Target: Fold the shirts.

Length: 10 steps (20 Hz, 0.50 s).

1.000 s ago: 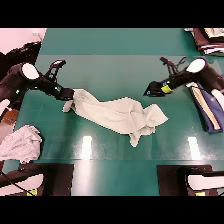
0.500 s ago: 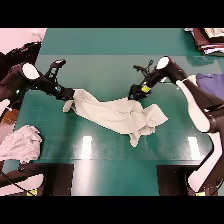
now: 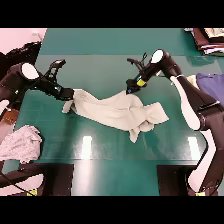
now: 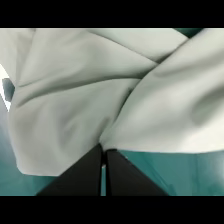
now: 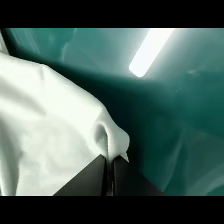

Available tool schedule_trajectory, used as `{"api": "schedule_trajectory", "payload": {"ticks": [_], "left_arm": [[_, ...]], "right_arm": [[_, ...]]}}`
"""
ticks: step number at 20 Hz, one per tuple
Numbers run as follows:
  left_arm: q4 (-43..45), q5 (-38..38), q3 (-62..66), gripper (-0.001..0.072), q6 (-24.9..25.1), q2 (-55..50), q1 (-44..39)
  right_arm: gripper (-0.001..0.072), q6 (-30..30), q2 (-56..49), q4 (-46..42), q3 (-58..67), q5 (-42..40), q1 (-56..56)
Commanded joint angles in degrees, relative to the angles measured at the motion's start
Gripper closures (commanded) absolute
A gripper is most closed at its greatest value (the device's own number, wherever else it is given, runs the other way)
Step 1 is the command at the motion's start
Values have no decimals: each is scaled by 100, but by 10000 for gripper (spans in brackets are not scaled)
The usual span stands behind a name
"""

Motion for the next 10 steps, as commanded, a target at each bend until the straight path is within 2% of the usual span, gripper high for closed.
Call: {"api": "schedule_trajectory", "payload": {"ticks": [1, 4, 10], "left_arm": [[131, 164, 31, 683, 7, 411, -4], [326, 149, 496, 683, 7, 1174, -4], [273, 125, 2114, 683, 4, 2546, -4]], "right_arm": [[697, -20, 625, -833, 323, -214, -11], [697, -52, 1631, -1416, 323, -256, -155], [696, -48, 3781, -1403, 323, -267, -584]]}}
